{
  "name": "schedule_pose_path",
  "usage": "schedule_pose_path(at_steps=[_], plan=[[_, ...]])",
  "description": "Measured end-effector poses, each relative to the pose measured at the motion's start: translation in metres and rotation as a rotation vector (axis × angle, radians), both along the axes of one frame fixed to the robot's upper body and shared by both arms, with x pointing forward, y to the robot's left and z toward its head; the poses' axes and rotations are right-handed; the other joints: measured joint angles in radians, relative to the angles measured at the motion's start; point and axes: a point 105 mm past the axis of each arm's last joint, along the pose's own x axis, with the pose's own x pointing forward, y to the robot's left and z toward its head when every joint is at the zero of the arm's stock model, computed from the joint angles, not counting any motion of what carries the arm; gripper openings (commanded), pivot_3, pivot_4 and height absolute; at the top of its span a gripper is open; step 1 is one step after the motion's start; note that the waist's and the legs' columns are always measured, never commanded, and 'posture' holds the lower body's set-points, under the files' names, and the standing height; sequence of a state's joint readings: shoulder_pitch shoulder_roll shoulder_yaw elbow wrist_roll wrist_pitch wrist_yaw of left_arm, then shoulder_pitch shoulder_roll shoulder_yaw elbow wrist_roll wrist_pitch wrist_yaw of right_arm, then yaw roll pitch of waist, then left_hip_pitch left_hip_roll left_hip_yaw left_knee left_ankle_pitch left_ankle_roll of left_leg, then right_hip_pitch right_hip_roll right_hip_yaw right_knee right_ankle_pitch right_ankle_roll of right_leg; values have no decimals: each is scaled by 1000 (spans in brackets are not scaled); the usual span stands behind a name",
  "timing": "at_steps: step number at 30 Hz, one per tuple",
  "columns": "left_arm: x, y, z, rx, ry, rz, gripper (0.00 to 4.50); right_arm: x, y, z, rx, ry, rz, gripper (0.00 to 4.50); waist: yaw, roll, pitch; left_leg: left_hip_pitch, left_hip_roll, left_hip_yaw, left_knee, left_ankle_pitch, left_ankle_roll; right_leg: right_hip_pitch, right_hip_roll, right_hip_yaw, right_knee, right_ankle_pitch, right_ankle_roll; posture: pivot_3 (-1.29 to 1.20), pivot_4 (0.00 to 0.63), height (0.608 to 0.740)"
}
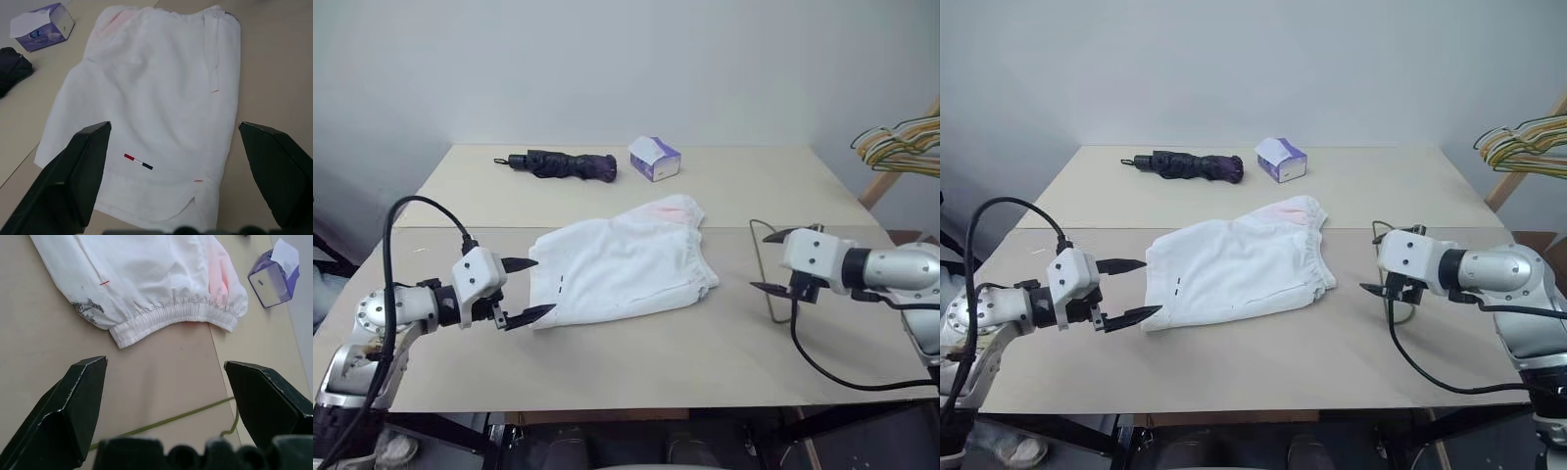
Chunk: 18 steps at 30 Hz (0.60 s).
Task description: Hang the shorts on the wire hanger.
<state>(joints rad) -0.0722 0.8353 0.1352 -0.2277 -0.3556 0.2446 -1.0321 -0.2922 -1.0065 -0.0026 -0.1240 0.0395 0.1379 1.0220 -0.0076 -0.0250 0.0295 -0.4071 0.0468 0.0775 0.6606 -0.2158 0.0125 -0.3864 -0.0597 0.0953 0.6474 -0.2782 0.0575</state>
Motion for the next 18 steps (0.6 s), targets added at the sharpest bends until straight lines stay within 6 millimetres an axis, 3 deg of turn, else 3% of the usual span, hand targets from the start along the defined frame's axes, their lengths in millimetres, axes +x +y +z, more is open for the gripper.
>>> schedule_pose_path(at_steps=[18], plan=[[7, -6, -2, 76, -76, -1, 4500, -1, 10, -3, 58, 11, 26, 4469, 7, 0, 0, 0, 0, 0, 0, 0, 0, 0, 0, 0, 0, 0, 0, 46, 0, 740]])
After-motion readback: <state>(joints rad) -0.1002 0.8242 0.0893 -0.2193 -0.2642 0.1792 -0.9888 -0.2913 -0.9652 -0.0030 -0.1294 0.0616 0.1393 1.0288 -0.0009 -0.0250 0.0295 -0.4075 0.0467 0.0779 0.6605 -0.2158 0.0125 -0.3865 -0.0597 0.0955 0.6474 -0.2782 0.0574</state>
